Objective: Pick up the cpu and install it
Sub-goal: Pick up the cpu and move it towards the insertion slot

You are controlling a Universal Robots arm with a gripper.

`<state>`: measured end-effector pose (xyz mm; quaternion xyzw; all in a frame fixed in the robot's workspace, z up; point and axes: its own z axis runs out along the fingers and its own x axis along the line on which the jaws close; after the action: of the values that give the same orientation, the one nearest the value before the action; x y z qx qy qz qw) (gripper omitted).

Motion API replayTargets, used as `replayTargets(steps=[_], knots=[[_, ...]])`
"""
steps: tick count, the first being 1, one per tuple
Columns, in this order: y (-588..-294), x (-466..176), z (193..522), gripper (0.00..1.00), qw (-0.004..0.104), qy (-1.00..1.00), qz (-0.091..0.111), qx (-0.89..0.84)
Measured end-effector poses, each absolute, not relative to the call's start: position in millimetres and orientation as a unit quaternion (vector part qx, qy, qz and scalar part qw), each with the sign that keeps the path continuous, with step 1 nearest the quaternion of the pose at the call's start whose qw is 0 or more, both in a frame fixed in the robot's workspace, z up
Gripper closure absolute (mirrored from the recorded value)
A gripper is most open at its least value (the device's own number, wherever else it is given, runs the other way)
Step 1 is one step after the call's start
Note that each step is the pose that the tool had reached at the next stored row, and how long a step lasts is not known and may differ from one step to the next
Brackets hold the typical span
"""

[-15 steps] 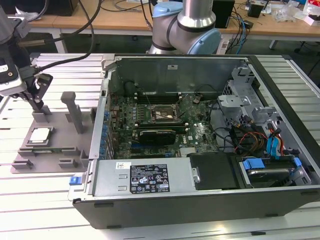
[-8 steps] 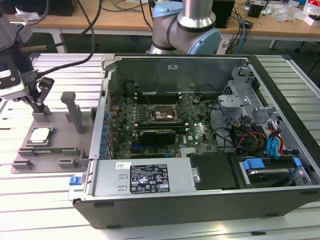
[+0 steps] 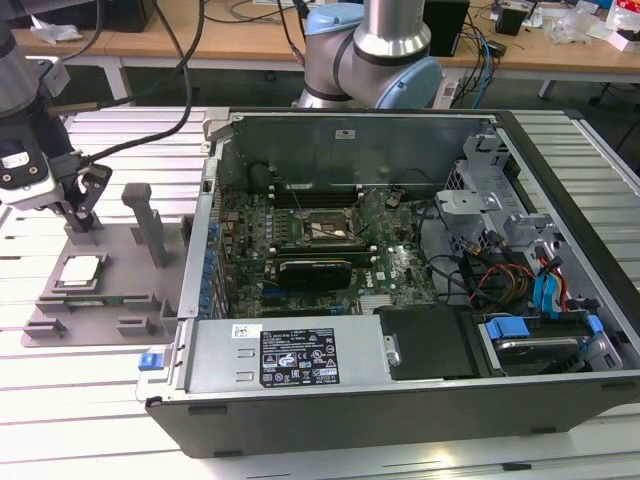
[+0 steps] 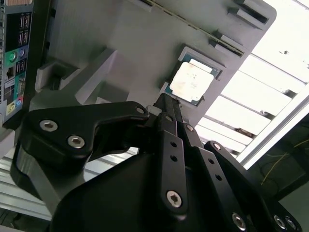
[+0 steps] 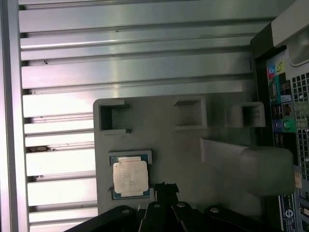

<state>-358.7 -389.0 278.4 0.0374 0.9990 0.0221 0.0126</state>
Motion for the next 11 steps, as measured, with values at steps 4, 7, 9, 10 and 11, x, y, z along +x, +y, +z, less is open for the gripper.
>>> replayTargets(steps=[4,7,9,10,11], knots=[[-389,-359,274,0.89,0.013,0.999,0.022,0.037],[-389,-359,269,0.89,0.013,0.999,0.022,0.037],[-389,-360,264,0.89,0.013,0.999,0.022,0.037],[-389,-362,262,0.89,0.013,0.999,0.022,0.037],[-389,-364,261,0.89,0.013,0.999,0.022,0.037]])
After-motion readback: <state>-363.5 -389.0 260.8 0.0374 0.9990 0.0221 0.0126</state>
